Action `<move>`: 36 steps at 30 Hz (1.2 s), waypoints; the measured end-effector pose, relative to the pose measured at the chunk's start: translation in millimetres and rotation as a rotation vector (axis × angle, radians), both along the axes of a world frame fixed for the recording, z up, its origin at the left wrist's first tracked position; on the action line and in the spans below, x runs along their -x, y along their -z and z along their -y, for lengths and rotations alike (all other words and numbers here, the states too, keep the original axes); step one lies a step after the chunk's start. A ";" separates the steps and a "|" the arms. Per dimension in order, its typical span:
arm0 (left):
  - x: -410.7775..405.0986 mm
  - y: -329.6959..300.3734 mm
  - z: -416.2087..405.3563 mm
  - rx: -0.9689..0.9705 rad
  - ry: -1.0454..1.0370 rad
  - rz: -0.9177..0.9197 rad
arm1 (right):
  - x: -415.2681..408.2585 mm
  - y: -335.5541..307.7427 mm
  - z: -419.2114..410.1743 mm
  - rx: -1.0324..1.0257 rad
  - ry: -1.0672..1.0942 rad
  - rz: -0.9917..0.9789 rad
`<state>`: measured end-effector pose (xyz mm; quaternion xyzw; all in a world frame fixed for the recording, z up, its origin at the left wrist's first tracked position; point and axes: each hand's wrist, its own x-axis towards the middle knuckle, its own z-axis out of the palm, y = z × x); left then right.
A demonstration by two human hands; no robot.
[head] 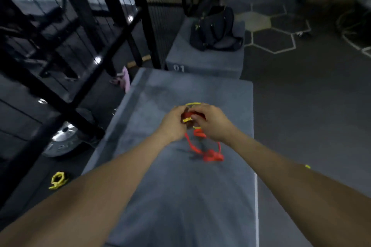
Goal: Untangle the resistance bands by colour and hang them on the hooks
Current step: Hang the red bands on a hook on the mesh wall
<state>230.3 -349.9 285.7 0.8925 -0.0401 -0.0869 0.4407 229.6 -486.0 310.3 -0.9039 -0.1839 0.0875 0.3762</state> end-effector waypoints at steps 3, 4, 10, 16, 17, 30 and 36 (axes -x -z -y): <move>10.5 -58.3 -35.9 -0.088 -0.099 0.043 | 2.5 -66.0 -27.3 -0.014 -0.056 0.070; 16.8 -79.3 -49.7 -0.090 -0.126 0.066 | 4.4 -88.4 -36.2 -0.033 -0.067 0.095; 61.4 -200.9 -134.7 0.045 -0.260 0.177 | 19.3 -202.9 -101.4 -0.070 -0.175 0.287; 108.8 -303.0 -204.4 0.228 -0.389 0.338 | 43.3 -289.4 -184.2 -0.172 -0.204 0.385; 118.1 -317.9 -214.9 0.249 -0.411 0.352 | 47.6 -301.8 -198.0 -0.192 -0.213 0.397; 208.5 -457.4 -333.9 0.140 -0.579 0.615 | 87.2 -438.5 -335.3 -0.532 -0.453 0.501; 210.7 -494.1 -367.7 -0.082 -0.708 0.670 | 86.9 -482.5 -379.8 -0.657 -0.543 0.504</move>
